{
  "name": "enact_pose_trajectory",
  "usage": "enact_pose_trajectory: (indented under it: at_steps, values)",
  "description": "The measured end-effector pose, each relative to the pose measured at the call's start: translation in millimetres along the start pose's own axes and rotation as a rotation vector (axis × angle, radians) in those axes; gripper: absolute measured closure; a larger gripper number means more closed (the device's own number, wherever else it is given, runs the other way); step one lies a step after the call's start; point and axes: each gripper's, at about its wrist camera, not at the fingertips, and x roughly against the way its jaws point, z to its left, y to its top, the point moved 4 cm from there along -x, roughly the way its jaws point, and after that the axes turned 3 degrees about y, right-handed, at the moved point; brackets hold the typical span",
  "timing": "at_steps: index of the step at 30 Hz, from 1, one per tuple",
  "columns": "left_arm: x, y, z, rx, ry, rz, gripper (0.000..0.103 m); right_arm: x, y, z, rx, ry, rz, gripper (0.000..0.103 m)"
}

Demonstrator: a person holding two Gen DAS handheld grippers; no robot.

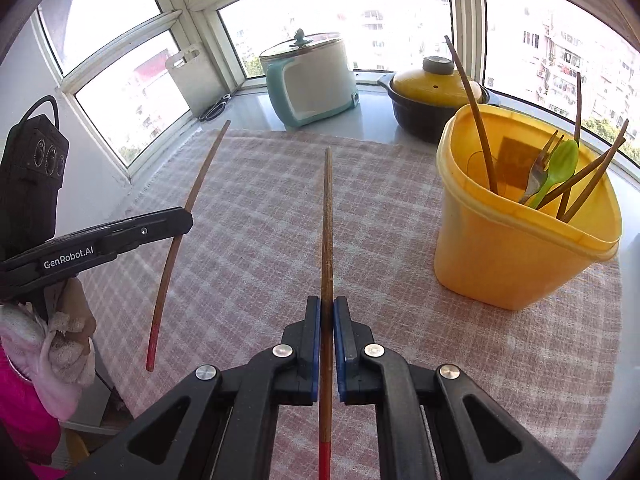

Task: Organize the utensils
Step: 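Carry the chopstick in the left tool while the right tool carries its chopstick over the bin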

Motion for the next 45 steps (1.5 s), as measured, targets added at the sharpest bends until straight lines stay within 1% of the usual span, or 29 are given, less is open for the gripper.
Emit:
enact_pose_trajectory:
  at_steps: [4,11,16,20,28,34,39,45]
  values:
    - [3.4,15.5,-24.9,-0.034,-0.033,-0.037,0.099,28.9,5.1,-13.7,-0.023,-0.016,-0.060,0.099]
    - [-6.9,42.0,-63.6,-0.087,-0.079,-0.069,0.099,72.0,19.6,-46.3,-0.069,-0.072,-0.160,0.099]
    - [-14.2,63.6,-92.6,-0.129,-0.094,-0.107,0.099,95.1,31.9,-71.8,-0.102,-0.115,-0.212,0.099]
    - [-24.1,81.1,-110.7,-0.146,-0.109,-0.129,0.099,105.9,46.0,-87.2,-0.108,-0.143,-0.240,0.099]
    - [-46.6,115.5,-143.9,-0.166,-0.126,-0.161,0.099,111.8,79.3,-111.2,-0.101,-0.157,-0.275,0.099]
    - [-67.0,136.7,-157.1,-0.157,-0.128,-0.174,0.099,107.1,103.5,-130.1,-0.119,-0.162,-0.296,0.099]
    - [-86.4,146.3,-164.2,-0.141,-0.126,-0.172,0.099,98.5,122.3,-144.1,-0.124,-0.168,-0.302,0.099]
    - [-103.4,151.0,-170.8,-0.144,-0.117,-0.169,0.099,79.9,132.4,-154.0,-0.120,-0.170,-0.294,0.100]
